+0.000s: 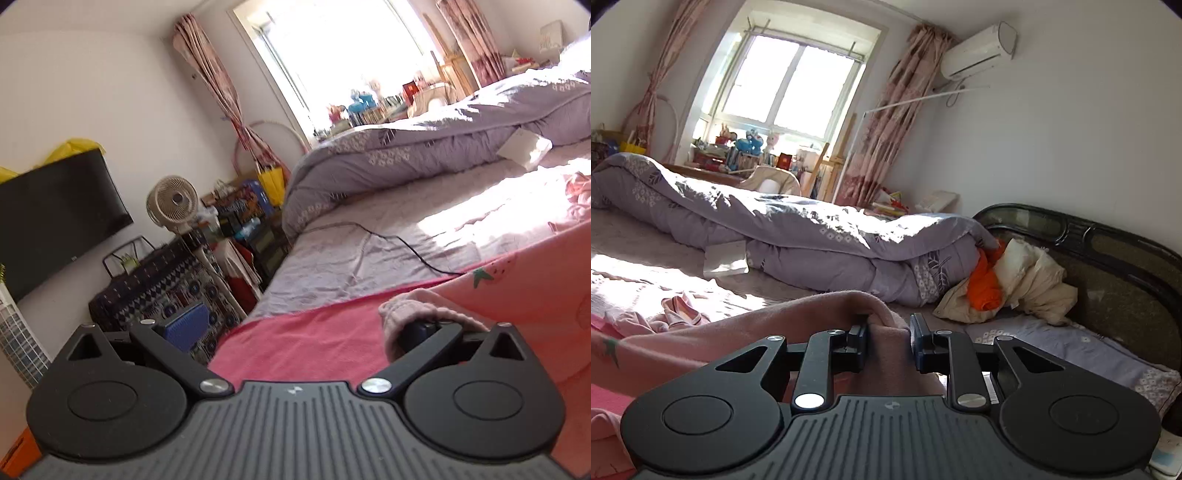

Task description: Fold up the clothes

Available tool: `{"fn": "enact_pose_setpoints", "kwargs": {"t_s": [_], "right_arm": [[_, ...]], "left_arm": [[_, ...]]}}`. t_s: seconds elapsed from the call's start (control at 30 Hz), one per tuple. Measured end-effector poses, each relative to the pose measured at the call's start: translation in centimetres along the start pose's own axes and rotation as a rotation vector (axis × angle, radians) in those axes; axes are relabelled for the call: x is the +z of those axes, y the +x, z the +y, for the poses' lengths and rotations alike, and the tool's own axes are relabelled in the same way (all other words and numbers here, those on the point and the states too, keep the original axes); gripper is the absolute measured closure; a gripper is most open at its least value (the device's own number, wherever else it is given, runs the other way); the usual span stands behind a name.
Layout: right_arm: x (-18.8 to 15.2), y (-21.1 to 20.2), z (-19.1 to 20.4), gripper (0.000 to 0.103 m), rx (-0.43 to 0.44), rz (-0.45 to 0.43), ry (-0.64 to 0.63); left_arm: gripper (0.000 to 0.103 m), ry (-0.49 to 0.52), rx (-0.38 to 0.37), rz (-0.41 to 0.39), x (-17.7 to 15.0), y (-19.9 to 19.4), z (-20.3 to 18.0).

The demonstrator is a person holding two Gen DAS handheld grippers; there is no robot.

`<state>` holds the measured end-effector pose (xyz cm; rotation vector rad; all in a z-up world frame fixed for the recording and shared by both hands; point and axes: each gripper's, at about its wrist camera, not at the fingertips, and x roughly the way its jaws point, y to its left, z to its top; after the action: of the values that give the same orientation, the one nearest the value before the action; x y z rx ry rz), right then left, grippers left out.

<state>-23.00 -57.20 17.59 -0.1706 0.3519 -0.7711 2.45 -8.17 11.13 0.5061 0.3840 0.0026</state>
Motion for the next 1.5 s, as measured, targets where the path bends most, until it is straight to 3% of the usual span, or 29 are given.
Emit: {"fn": "enact_pose_setpoints", "kwargs": {"t_s": [0.03,0.07,0.1,0.17,0.2,0.33,0.47,0.57,0.67,0.77,0.87,0.97,1.13,1.2,1.33,1.37,1.43,1.5], "right_arm": [[-1.0,1.9,1.2,0.047,0.027,0.059,0.022],[-2.1,3.8,2.4,0.022,0.053,0.118,0.045],[-3.1,5.8,3.5,0.016,0.080,0.177,0.067],[-5.8,7.2,6.2,0.016,0.144,0.254,0.041],[-7.0,6.9,7.4,0.016,0.177,0.261,0.012],[-9.1,2.8,11.2,0.016,0.333,0.193,-0.136],[-9.1,-4.5,14.4,0.016,0.610,0.070,-0.251],[-8.5,-11.1,17.9,0.014,0.873,-0.030,-0.345],[-8.4,-16.3,22.4,0.014,1.083,-0.066,-0.426],[-8.8,-19.6,27.1,0.014,1.224,-0.071,-0.473],[-9.2,-20.8,31.9,0.014,1.287,-0.019,-0.476],[-9.5,-20.1,35.4,0.015,1.285,0.047,-0.465],[-8.8,-17.4,38.4,0.014,1.315,0.187,-0.345],[-8.0,-16.8,38.5,0.014,1.337,0.202,-0.307],[-7.2,-17.0,35.8,0.014,1.311,0.141,-0.328],[-7.4,-17.1,34.6,0.014,1.276,0.106,-0.353],[-8.0,-17.3,31.8,0.014,1.182,0.055,-0.398],[-8.9,-16.9,28.6,0.014,1.066,0.042,-0.425]], "left_arm": [[0.000,0.023,-0.025,0.076,0.4,2.2,-1.1],[0.000,0.056,-0.043,0.159,0.2,4.1,-2.3],[0.000,0.081,-0.059,0.227,-0.3,5.5,-3.0],[0.000,0.099,-0.080,0.313,-2.8,7.2,-3.7],[0.000,0.085,-0.091,0.313,-3.6,7.1,-3.2],[0.000,-0.019,-0.174,0.317,-5.9,6.2,0.0],[0.000,-0.056,-0.256,0.320,-6.4,4.4,2.1],[0.000,-0.064,-0.286,0.318,-6.6,3.7,2.6],[0.000,-0.150,-0.360,0.343,-7.3,3.9,4.0],[0.000,-0.253,-0.458,0.370,-8.4,4.2,5.8],[0.000,-0.356,-0.556,0.396,-9.6,4.4,7.5],[0.000,-0.460,-0.653,0.422,-10.7,4.7,9.3],[0.000,-0.634,-0.815,0.462,-12.6,5.1,12.3],[0.001,-0.865,-0.818,0.485,-14.3,5.8,15.2],[0.003,-0.638,-0.624,0.366,-13.5,1.5,14.4],[0.003,-0.443,-0.531,0.273,-12.8,-1.0,12.2],[0.003,-0.154,-0.442,0.110,-12.4,-6.6,7.7],[0.002,-0.007,-0.481,0.008,-12.4,-10.6,4.1]]}}
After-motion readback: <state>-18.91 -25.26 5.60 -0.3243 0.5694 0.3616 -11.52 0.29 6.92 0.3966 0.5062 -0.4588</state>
